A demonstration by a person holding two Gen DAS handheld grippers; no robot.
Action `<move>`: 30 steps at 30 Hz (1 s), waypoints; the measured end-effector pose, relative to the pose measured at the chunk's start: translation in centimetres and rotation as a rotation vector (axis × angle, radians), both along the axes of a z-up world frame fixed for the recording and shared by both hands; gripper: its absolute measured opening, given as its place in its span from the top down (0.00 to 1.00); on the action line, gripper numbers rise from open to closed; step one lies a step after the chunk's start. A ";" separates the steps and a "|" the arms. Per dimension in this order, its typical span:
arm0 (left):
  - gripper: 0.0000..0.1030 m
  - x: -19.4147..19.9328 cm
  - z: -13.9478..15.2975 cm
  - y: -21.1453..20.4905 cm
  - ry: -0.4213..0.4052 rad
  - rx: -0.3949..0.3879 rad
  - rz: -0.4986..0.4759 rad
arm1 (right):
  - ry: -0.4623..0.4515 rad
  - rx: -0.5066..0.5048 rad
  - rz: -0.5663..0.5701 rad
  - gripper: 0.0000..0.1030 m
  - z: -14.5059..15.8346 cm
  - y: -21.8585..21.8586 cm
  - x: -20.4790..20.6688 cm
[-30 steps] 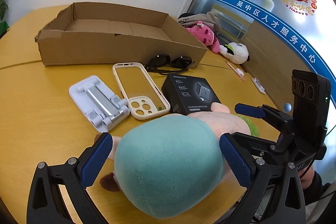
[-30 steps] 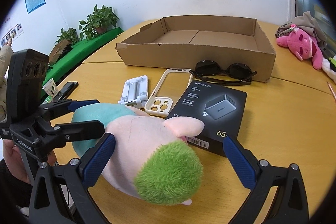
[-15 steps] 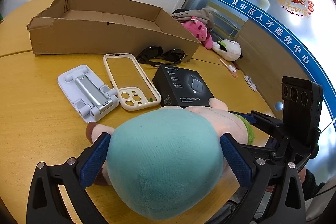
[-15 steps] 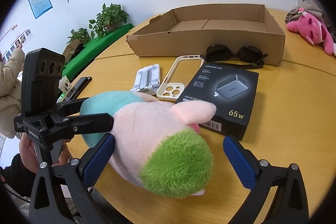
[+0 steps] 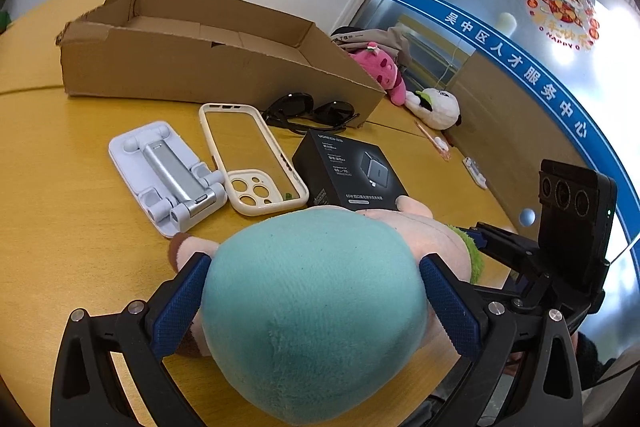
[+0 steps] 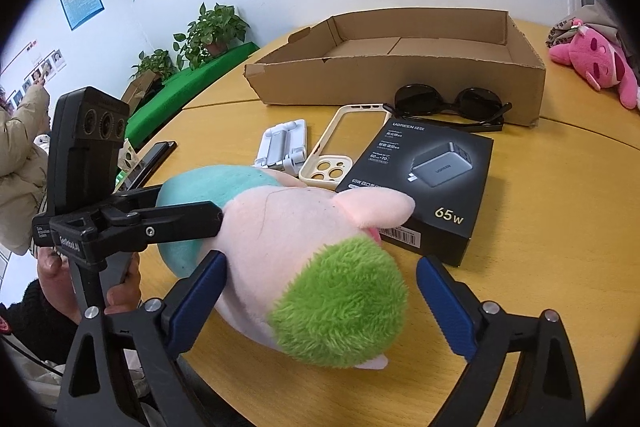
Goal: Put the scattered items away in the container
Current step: 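Close the right gripper on the plush pig toy's body, then lift the plush pig with the right gripper and carry it over the box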
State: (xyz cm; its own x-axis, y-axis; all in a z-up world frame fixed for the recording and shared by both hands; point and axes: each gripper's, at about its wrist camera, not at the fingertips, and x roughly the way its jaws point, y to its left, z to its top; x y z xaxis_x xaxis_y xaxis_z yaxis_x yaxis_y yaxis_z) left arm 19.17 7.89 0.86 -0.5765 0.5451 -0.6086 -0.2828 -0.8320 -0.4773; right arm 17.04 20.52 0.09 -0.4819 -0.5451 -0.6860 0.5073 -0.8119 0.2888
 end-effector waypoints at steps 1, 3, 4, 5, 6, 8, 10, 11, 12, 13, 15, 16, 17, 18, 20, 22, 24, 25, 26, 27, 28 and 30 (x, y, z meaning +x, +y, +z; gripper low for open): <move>0.00 0.0 0.0 0.0 0.001 0.003 0.000 | 0.001 -0.003 0.007 0.13 0.1 0.0 0.0; 0.00 0.1 -0.1 -0.2 0.005 0.012 -0.002 | -0.002 -0.005 0.022 0.17 0.2 -0.2 0.1; 0.00 0.1 -0.2 -0.4 0.005 0.024 -0.003 | -0.005 -0.012 0.028 0.18 0.2 -0.3 0.1; 0.00 0.1 -0.3 -0.6 0.001 0.034 -0.005 | -0.010 -0.021 0.035 0.21 0.1 -0.3 0.1; 0.00 0.1 -0.5 -0.7 -0.007 0.044 -0.013 | -0.015 -0.023 0.044 0.21 0.1 -0.5 0.1; 0.00 0.0 -0.5 -0.9 -0.017 0.043 -0.033 | -0.015 -0.022 0.056 0.23 0.1 -0.6 0.2; 0.00 0.0 -0.5 -0.9 -0.026 0.041 -0.038 | -0.013 -0.023 0.065 0.24 0.1 -0.7 0.3; 0.00 0.1 -0.5 -0.8 -0.027 0.037 -0.038 | -0.016 -0.027 0.067 0.24 0.0 -0.7 0.2; 0.00 0.1 -0.4 -0.8 -0.025 0.031 -0.039 | -0.022 -0.030 0.070 0.25 0.0 -0.6 0.2; 0.00 0.2 -0.3 -0.7 -0.021 0.027 -0.039 | -0.028 -0.035 0.072 0.25 0.1 -0.6 0.2; 0.03 0.6 0.0 -0.5 0.000 0.010 -0.033 | -0.027 -0.037 0.072 0.28 0.3 -0.6 0.3; 0.04 0.7 0.2 -0.3 0.009 -0.003 -0.034 | -0.025 -0.032 0.071 0.28 0.3 -0.6 0.3; 0.06 1.0 0.5 -0.2 0.024 -0.022 -0.031 | -0.024 -0.028 0.071 0.29 0.4 -0.8 0.3; 0.08 1.2 0.8 -0.1 0.037 -0.043 -0.029 | -0.022 -0.025 0.072 0.29 0.5 -0.9 0.3; 0.09 1.3 1.5 -0.1 0.055 -0.060 -0.020 | -0.012 -0.023 0.077 0.30 0.9 -1.0 0.2; 0.10 1.4 2.4 -0.4 0.083 -0.066 -0.008 | 0.012 -0.034 0.081 0.30 1.9 -1.3 0.0; 0.10 1.4 3.7 -0.7 0.123 -0.078 0.005 | 0.039 -0.037 0.087 0.30 2.9 -1.6 -0.3; 0.10 1.3 4.4 -0.9 0.141 -0.084 0.012 | 0.059 -0.036 0.091 0.30 3.8 -1.9 -0.6; 0.10 1.0 5.2 -1.2 0.159 -0.088 0.018 | 0.070 -0.035 0.093 0.30 4.2 -2.1 -0.9; 0.10 0.7 6.0 -1.5 0.176 -0.090 0.021 | 0.092 -0.035 0.097 0.30 5.2 -2.4 -1.4; 0.10 0.4 6.6 -1.7 0.189 -0.092 0.024 | 0.111 -0.036 0.103 0.30 6.0 -2.7 -1.8; 0.10 -0.3 8.3 -2.3 0.227 -0.101 0.027 | 0.147 -0.034 0.113 0.30 7.4 -3.2 -2.6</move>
State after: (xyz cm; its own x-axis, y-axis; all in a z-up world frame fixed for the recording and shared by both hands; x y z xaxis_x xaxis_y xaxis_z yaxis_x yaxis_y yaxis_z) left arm 18.87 5.63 9.15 -0.7183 0.4706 -0.5124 -0.3505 -0.8810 -0.3178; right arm 14.41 17.33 7.48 -0.5104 -0.6227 -0.5931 0.6333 -0.7387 0.2306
